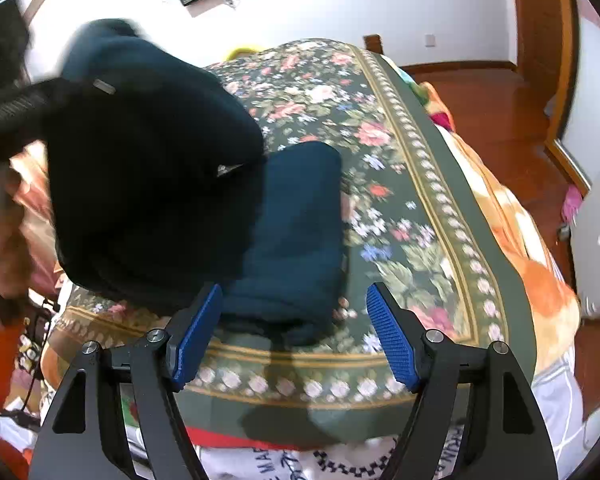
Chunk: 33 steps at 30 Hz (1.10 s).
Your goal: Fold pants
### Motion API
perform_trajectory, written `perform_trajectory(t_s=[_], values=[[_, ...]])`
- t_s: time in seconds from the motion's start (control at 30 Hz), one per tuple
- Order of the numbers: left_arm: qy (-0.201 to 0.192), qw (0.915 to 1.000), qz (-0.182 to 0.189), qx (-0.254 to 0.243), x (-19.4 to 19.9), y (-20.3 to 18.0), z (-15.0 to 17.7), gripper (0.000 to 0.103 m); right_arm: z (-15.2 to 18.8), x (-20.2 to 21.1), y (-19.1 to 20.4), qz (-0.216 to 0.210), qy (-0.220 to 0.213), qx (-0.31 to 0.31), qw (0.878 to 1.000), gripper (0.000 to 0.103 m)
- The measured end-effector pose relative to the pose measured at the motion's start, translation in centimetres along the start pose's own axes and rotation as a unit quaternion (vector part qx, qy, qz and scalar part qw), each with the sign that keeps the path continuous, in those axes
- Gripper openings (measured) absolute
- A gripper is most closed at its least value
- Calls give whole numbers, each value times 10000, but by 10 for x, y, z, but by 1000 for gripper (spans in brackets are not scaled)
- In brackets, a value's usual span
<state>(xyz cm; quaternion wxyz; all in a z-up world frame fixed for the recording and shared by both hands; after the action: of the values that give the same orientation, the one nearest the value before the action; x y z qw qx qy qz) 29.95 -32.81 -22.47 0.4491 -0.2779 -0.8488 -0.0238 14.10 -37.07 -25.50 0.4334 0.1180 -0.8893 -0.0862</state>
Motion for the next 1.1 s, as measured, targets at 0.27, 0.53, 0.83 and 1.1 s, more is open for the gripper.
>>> perform_trajectory(t_s=[0.27, 0.53, 0.83, 1.1], values=[[1198, 9926, 189, -96, -47, -19, 42, 26, 13, -4, -11, 93, 129, -81, 9998, 72], [1206, 9925, 171, 28, -9, -17, 40, 63, 17, -10, 2, -62, 223, -11, 9997, 72], [11, 9992, -135, 367, 47, 47, -17, 97, 16, -29, 19, -242, 402, 64, 9989, 72], [681, 9831, -1421, 937, -28, 190, -46, 97, 14, -37, 19, -289, 566, 139, 9979, 74]])
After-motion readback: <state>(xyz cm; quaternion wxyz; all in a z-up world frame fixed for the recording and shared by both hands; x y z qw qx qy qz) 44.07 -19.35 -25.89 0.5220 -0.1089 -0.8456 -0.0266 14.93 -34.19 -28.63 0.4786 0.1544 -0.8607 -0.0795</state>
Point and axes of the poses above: each gripper's, at about its wrist camera, not at the fingertips, and x roughly against the way its jaws point, y to its left, z to its underside, the point moved 6 cm from there along -x, roughly the way its jaws point, and after that the axes turned 9 degrees about x, right-handed, at the moved point
